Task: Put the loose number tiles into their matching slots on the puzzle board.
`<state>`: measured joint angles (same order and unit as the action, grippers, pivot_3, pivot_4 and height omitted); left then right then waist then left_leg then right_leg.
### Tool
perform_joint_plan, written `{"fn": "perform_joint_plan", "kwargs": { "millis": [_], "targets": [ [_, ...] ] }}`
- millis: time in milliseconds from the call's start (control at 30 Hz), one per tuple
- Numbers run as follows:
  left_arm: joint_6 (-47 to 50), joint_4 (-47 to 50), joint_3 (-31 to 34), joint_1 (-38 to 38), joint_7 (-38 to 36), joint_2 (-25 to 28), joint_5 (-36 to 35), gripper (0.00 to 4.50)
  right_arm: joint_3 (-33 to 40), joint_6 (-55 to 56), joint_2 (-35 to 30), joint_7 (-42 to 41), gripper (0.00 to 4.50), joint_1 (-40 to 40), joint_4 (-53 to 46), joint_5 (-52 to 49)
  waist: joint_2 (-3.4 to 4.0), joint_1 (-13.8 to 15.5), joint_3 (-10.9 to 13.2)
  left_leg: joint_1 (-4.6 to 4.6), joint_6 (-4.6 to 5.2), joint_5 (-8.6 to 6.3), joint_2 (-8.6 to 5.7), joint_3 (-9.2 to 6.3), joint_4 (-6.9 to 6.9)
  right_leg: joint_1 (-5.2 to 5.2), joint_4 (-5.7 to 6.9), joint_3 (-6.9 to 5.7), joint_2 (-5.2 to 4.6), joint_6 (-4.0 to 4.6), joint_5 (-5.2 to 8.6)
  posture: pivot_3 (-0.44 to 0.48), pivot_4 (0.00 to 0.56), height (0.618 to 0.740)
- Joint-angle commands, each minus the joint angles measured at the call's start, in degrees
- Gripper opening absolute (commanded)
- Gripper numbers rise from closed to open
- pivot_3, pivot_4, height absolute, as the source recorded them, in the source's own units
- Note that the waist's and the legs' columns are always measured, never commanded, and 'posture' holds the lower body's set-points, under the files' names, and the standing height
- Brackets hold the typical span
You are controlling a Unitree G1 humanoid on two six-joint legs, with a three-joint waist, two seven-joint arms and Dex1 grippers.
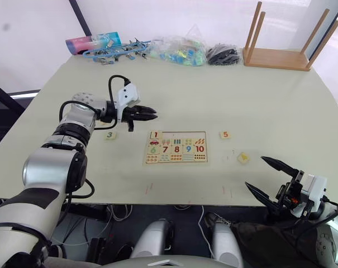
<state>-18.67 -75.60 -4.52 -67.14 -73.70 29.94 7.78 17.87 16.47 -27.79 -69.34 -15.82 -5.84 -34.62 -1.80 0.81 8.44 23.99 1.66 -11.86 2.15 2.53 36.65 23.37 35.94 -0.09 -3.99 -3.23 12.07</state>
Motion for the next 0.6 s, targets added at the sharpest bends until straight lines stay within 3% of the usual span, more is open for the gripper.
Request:
{"fn": "perform_joint_plan", "kwargs": {
  "millis": [33,300,600],
  "targets": [
    [-1.8,0.2,-0.1,0.0,-1.6,0.3,0.7,0.03,0.4,0.7,-0.3,0.2,4.50,0.1,-1.6,-0.6,0.00,0.0,0.0,0.00,0.00,0.00,0.00,0.00,0.00,0.00,0.00,0.00,0.00,0.00,0.00,0.000,0.150,0.740],
    [-3.2,0.4,-1.6,0.9,-6.0,-1.8,2.3,0.03,0.5,1.0,-0.2,0.5,4.50,-0.5,-1.8,-0.3,0.00,0.0,0.0,0.00,0.00,0.00,0.00,0.00,0.03,-0.01,0.00,0.00,0.00,0.02,0.00,0.000,0.150,0.740],
    [-3.5,0.4,-2.9,1.1,-6.2,-3.0,3.8,0.03,0.5,1.3,0.0,0.8,4.50,-0.9,-2.1,-0.2,0.00,0.0,0.0,0.00,0.00,0.00,0.00,0.00,0.04,-0.01,0.00,0.00,0.00,0.02,0.00,0.000,0.150,0.740]
  ]
}}
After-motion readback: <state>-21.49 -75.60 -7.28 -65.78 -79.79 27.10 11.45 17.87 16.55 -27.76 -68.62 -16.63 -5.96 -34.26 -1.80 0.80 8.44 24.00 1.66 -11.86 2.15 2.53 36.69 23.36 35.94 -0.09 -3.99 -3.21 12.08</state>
